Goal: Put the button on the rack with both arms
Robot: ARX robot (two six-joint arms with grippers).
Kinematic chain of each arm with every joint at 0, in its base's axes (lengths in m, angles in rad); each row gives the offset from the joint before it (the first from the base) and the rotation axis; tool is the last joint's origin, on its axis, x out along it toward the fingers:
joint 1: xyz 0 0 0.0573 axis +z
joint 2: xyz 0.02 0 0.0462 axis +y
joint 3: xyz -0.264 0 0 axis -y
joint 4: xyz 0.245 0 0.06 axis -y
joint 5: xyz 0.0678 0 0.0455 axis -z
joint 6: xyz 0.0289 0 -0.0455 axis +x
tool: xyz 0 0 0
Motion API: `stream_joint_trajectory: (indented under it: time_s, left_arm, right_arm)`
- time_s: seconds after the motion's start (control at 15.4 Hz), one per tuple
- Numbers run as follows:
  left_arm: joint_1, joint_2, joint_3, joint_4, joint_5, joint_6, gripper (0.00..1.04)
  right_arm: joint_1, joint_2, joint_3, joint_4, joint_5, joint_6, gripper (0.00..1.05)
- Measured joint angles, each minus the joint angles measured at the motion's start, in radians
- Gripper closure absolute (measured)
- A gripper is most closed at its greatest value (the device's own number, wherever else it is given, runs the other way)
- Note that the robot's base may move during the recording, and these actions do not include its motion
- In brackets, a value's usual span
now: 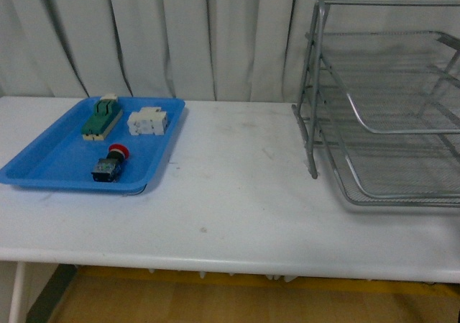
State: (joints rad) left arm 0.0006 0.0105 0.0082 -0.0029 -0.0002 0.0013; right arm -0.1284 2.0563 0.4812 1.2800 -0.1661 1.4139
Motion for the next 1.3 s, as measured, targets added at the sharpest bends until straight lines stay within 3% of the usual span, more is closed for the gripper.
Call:
stream_joint_trajectory:
  time_s: [0.45,0.52,0.78,0.84,0.91,0.97,1.1,1.3]
  left_arm:
    - [0.0,0.0,0.0,0.0,0.0,0.0,0.07]
    - [0.0,0.0,0.0,0.0,0.0,0.0,0.07]
    - [0.0,0.0,0.0,0.0,0.0,0.0,0.07]
    - [0.0,0.0,0.0,0.0,0.0,0.0,0.07]
    - [0.0,0.0,0.0,0.0,0.0,0.0,0.07]
    - [0.0,0.0,0.0,0.0,0.0,0.0,0.07]
    - [0.0,0.0,0.0,0.0,0.0,0.0,0.07]
    - [0.0,0.0,0.0,0.0,0.0,0.0,0.07]
  right_arm:
    - [0.023,-0.11,-0.183,0.017,0.039,0.01,1.0]
    - [0.023,-0.111,-0.184,0.017,0.038,0.003,0.96]
    - [0.008,-0.13,-0.214,0.002,0.0,-0.055,0.61]
    - [-0.012,-0.178,-0.213,0.007,-0.007,-0.071,0.3]
    - [-0.03,-0.268,-0.255,0.006,-0.03,-0.071,0.06]
    - [-0.045,-0.408,-0.333,0.007,-0.047,-0.068,0.06]
    - [-0.083,-0.728,-0.429,-0.131,-0.129,-0.097,0.06]
    - [-0.198,-1.122,-0.412,-0.474,-0.246,-0.157,0.06]
